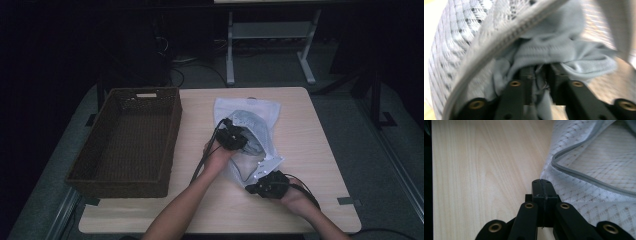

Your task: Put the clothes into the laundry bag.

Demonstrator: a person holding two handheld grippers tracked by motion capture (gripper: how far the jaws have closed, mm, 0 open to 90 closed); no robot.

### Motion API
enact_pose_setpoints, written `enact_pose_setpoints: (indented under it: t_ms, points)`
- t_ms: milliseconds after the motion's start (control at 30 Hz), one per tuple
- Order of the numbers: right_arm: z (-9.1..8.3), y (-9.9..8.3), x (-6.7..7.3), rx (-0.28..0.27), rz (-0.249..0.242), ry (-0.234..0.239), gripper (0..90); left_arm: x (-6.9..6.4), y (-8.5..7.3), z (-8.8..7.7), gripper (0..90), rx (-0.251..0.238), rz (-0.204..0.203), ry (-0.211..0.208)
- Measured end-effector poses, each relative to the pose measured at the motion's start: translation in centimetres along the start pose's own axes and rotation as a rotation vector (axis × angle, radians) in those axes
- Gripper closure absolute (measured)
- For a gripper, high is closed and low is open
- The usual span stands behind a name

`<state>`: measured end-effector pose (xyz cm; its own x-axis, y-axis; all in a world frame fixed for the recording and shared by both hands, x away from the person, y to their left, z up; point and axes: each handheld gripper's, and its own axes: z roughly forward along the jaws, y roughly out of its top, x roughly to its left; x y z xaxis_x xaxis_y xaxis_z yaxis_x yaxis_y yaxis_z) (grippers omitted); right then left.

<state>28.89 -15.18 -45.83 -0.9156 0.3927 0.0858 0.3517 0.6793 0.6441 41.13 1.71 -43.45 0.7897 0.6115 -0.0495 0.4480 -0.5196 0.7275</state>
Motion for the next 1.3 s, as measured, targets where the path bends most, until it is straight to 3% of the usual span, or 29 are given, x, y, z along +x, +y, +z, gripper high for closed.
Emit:
enact_pose_setpoints:
  t_ms: [100,167,233,333,500,567,633,700,867,1000,1133,1300]
  points:
    - [-0.2,-0.1,-0.2,-0.014,0.004,-0.004,90.0,-0.5,-0.5,-2.5,60.7,0.001,0.0,-0.075]
    - [-0.3,-0.1,-0.3,-0.02,0.008,-0.006,90.0,-0.8,-0.9,-4.5,58.7,-0.022,0.017,-0.099]
    - [-0.4,-0.1,-0.4,-0.024,0.015,-0.003,90.0,-0.7,-0.8,-6.3,58.4,-0.056,0.041,-0.083]
    - [-0.5,-0.1,-0.4,-0.027,0.013,-0.002,90.0,0.0,0.0,-7.9,58.5,-0.115,0.056,-0.018]
    - [-0.6,-0.1,-0.4,-0.032,0.016,-0.005,90.0,1.2,1.7,-6.5,50.9,-0.137,0.076,0.033]
    - [-0.6,-0.2,-0.5,-0.032,0.016,-0.004,90.0,1.4,2.0,-5.6,56.9,-0.126,0.084,0.029]
    - [-0.6,-0.2,-0.6,-0.035,0.015,-0.005,90.0,1.4,2.0,-5.2,76.5,-0.121,0.09,0.003]
    - [-0.7,-0.2,-0.6,-0.038,0.017,-0.007,90.0,1.0,1.7,-5.6,88.3,-0.129,0.094,-0.03]
    - [-0.7,-0.2,-0.7,-0.042,0.029,-0.02,90.0,-1.1,0.4,-7.6,89.4,-0.123,0.163,-0.076]
    - [-0.7,-0.1,-0.8,-0.048,0.033,-0.033,90.0,-2.6,-1.5,-7.8,89.5,-0.056,0.201,-0.164]
    - [-0.8,-0.1,-1.0,-0.056,0.04,-0.043,90.0,-3.2,-3.6,-6.6,89.5,0.04,0.229,-0.192]
    - [-0.9,-0.2,-1.0,-0.057,0.041,-0.047,90.0,-3.0,-5.5,-4.7,89.3,0.107,0.201,-0.214]
